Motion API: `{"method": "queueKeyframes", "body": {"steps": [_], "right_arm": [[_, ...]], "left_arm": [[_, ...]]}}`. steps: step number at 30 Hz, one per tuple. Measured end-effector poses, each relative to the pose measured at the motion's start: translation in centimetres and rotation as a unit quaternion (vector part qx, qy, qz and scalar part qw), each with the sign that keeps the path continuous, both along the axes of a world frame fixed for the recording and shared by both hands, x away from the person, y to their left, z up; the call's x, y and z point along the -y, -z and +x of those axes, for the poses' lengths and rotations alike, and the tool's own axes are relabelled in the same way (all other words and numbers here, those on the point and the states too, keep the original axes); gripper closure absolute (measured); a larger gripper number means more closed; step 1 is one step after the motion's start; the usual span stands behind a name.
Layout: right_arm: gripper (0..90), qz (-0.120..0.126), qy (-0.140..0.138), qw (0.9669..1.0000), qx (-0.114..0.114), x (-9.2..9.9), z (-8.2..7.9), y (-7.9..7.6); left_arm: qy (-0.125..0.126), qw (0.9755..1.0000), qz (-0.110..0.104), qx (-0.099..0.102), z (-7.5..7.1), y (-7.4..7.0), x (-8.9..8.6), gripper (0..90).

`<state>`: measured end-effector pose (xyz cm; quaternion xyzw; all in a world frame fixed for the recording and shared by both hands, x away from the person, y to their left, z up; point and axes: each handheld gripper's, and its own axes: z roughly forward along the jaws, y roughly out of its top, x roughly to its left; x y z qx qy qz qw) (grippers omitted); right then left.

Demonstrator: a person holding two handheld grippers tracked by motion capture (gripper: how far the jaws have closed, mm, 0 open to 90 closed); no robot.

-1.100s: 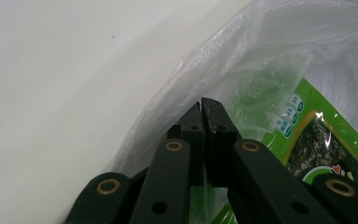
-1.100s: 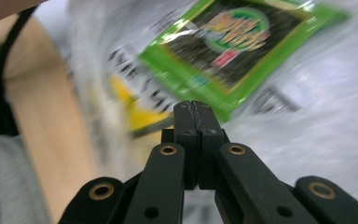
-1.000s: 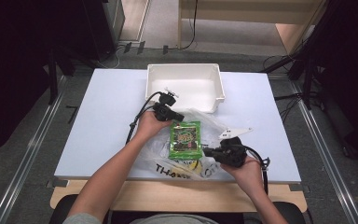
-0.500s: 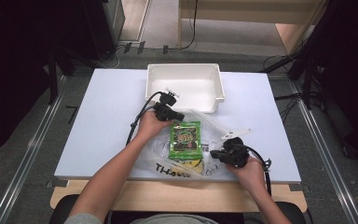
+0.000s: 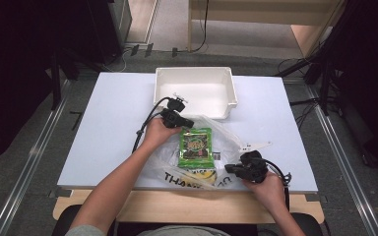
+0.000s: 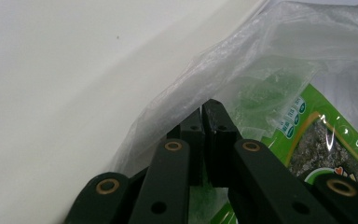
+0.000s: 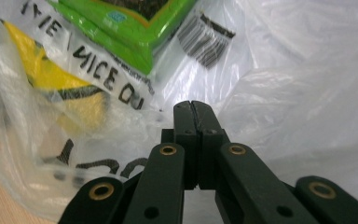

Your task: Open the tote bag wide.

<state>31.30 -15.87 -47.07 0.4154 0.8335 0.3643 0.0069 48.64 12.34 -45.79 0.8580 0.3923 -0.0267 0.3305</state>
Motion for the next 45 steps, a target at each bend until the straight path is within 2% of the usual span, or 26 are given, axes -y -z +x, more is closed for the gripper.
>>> {"method": "queueKeyframes", "body": {"steps": [3,5,10,13,19,21,24,28,30,33,38,41,45], "right_arm": [[88.3,0.007,-0.001,0.9998,0.021,-0.2,0.2,-0.7],[86.4,0.012,0.002,0.9995,0.028,-0.2,0.4,-1.1],[81.2,0.020,0.007,0.9988,0.044,-0.6,0.9,-2.1],[78.6,0.022,0.009,0.9984,0.052,-0.8,1.2,-2.7],[70.8,0.020,0.008,0.9983,0.054,-1.5,2.2,-3.3],[67.7,0.027,0.008,0.9986,0.045,-1.8,2.6,-3.5],[62.5,0.032,0.008,0.9984,0.046,-2.3,3.3,-4.1],[57.7,0.029,0.005,0.9984,0.049,-2.9,4.3,-4.7],[55.5,0.029,0.008,0.9982,0.051,-3.0,4.9,-4.7],[54.5,0.040,0.018,0.9982,0.040,-3.0,5.8,-4.6],[53.3,0.042,0.031,0.9981,0.032,-3.1,6.9,-4.3],[52.0,0.042,0.032,0.9979,0.037,-3.4,7.0,-4.4],[51.4,0.037,0.025,0.9980,0.045,-3.7,6.7,-4.5]], "left_arm": [[0.003,1.0000,-0.005,0.002,-0.1,-0.3,0.0,86.7],[0.001,0.9999,-0.008,0.007,-0.2,-0.6,0.1,84.9],[0.016,0.9996,-0.017,0.015,-0.8,-1.7,0.2,81.2],[0.021,0.9994,-0.023,0.011,-1.0,-2.1,0.1,78.6],[0.034,0.9989,-0.032,-0.002,-1.5,-3.1,-0.1,69.8],[0.037,0.9988,-0.033,-0.001,-1.7,-3.5,-0.2,71.1],[0.037,0.9987,-0.036,0.002,-2.1,-4.1,-0.3,70.5],[0.047,0.9979,-0.045,-0.004,-2.4,-4.7,-0.5,65.7],[0.050,0.9978,-0.042,-0.010,-2.5,-4.6,-0.4,63.6],[0.052,0.9977,-0.039,-0.017,-2.7,-4.6,-0.4,59.2],[0.051,0.9975,-0.045,-0.023,-3.4,-4.9,-0.9,51.5],[0.050,0.9976,-0.041,-0.024,-4.1,-5.1,-1.2,49.3],[0.050,0.9976,-0.045,-0.016,-5.3,-5.4,-1.7,48.1]]}}
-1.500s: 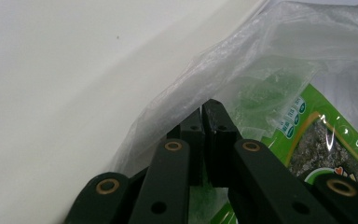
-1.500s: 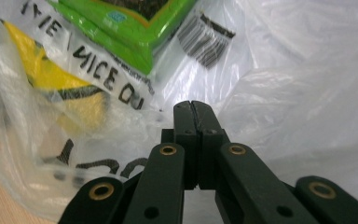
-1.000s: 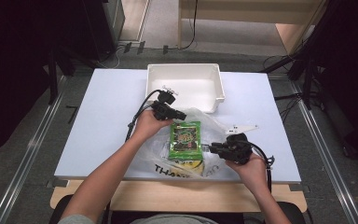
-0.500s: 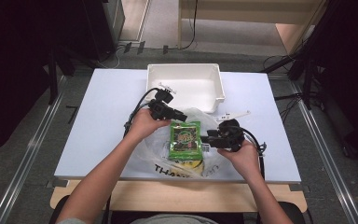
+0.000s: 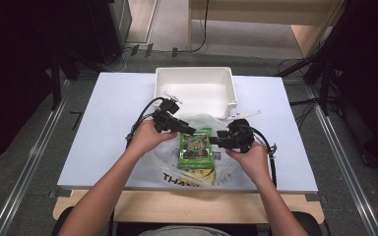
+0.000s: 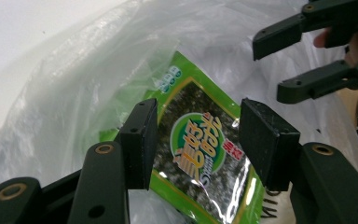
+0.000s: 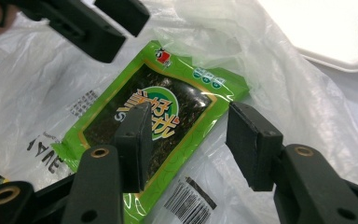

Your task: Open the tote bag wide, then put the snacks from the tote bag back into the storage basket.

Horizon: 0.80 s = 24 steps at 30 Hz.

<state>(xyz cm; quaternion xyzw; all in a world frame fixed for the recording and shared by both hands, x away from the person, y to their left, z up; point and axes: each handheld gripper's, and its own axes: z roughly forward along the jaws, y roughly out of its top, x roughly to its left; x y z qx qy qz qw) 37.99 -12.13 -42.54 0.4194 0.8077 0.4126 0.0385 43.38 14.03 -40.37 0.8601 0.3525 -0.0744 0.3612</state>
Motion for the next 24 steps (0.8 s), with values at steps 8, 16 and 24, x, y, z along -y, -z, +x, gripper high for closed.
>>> {"method": "queueKeyframes", "body": {"steps": [8,16,24], "right_arm": [[51.0,0.001,0.007,1.0000,0.003,0.1,-0.1,0.4],[50.8,0.000,0.005,1.0000,-0.002,0.0,-0.4,1.0],[49.5,0.003,0.004,1.0000,-0.001,-0.3,-0.6,1.0]], "left_arm": [[0.001,0.9999,-0.010,0.010,-1.9,-0.3,-1.0,45.1],[-0.012,0.9996,-0.024,0.010,-3.4,-0.2,-2.5,43.8],[-0.013,0.9995,-0.025,0.012,-5.0,0.1,-3.1,41.6]]}}
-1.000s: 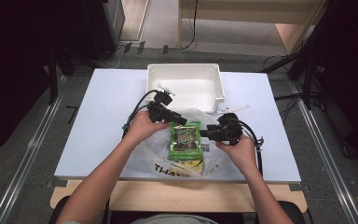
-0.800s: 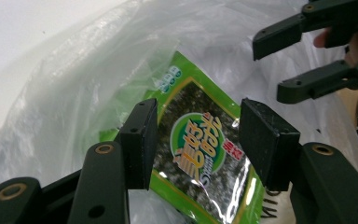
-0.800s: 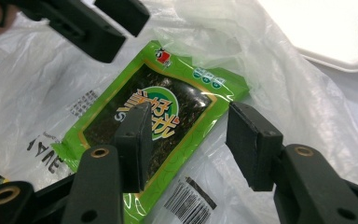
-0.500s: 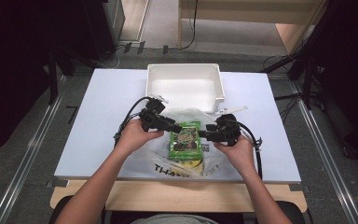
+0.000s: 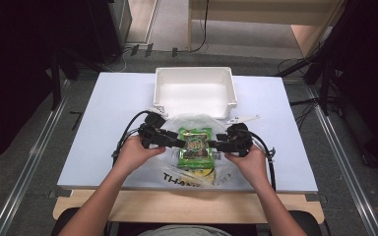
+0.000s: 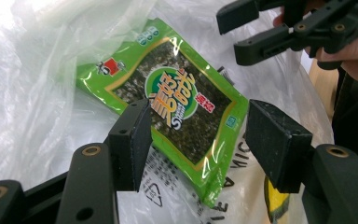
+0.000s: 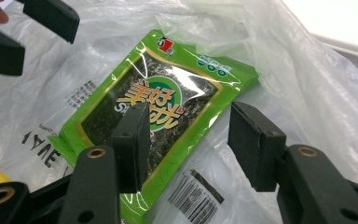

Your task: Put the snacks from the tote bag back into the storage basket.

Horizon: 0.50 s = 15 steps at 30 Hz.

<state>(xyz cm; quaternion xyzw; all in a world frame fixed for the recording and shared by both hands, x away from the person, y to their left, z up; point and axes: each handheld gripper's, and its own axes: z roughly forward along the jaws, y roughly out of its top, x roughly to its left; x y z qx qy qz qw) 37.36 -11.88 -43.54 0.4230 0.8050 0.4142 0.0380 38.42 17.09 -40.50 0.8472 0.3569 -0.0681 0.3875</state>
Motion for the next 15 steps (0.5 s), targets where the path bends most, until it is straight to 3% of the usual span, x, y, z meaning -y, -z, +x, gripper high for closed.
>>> {"method": "queueKeyframes", "body": {"steps": [15], "right_arm": [[49.2,-0.007,0.002,1.0000,-0.004,-0.08,0.15,0.27]], "left_arm": [[0.007,0.9999,-0.008,0.009,-0.64,0.47,-0.55,40.6]]}}
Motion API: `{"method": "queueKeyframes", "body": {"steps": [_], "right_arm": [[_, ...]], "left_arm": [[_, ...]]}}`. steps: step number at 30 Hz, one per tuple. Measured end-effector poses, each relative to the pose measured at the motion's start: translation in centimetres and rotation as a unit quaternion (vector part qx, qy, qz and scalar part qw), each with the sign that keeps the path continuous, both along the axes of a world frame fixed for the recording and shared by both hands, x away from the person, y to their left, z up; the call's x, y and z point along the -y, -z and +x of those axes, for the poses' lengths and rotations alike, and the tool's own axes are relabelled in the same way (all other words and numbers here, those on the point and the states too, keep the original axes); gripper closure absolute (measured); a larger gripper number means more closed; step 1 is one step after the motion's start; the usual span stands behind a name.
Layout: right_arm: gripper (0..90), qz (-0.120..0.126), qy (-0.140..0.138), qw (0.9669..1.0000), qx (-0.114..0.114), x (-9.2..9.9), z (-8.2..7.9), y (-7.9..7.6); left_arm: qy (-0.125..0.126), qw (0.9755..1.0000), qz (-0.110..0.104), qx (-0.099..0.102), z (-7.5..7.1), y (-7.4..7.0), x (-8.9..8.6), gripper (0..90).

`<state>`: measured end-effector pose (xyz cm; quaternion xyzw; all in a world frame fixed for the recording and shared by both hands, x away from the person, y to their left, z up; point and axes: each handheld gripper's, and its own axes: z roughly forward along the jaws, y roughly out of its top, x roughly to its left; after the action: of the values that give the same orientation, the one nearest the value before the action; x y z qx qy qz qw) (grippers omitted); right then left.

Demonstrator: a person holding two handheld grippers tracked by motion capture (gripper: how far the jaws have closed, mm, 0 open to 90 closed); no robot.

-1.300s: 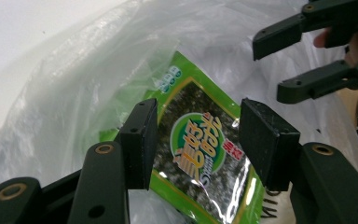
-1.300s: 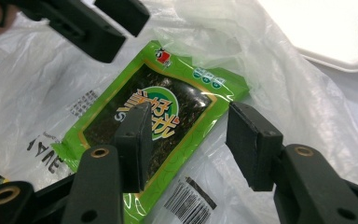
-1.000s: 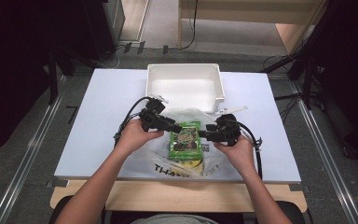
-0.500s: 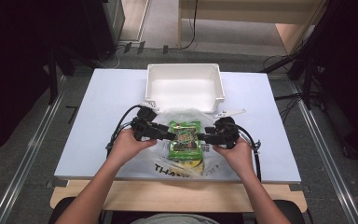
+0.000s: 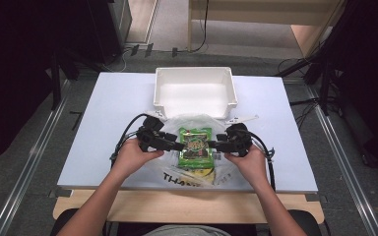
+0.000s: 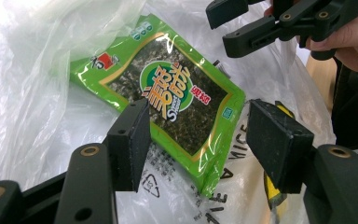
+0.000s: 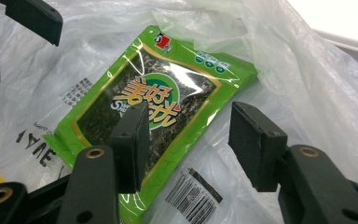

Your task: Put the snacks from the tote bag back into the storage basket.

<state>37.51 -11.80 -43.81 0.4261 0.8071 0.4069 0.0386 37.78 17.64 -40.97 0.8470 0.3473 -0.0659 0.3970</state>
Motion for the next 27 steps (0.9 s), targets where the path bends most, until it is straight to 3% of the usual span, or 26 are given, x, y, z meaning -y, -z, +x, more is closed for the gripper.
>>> {"method": "queueKeyframes", "body": {"steps": [6,14,16,21,27], "right_arm": [[49.2,-0.001,-0.006,1.0000,-0.001,-0.1,-0.1,0.1],[49.3,-0.002,-0.003,1.0000,-0.001,0.4,-0.1,0.1],[49.7,-0.003,0.000,1.0000,-0.003,0.5,-0.1,0.2],[50.3,-0.003,0.003,1.0000,-0.005,0.5,-0.2,0.1],[50.6,-0.004,0.002,1.0000,-0.006,0.2,-0.3,0.2]], "left_arm": [[-0.006,0.9999,0.006,-0.008,-0.2,0.6,-0.4,40.6],[-0.006,0.9999,0.011,-0.004,-0.2,1.1,-0.4,42.2],[-0.010,0.9998,0.013,-0.005,-0.3,1.2,-0.3,46.4],[-0.010,0.9997,0.019,-0.007,-0.6,1.7,0.0,71.1],[-0.004,0.9996,0.024,-0.016,-0.7,2.4,0.8,82.1]]}}
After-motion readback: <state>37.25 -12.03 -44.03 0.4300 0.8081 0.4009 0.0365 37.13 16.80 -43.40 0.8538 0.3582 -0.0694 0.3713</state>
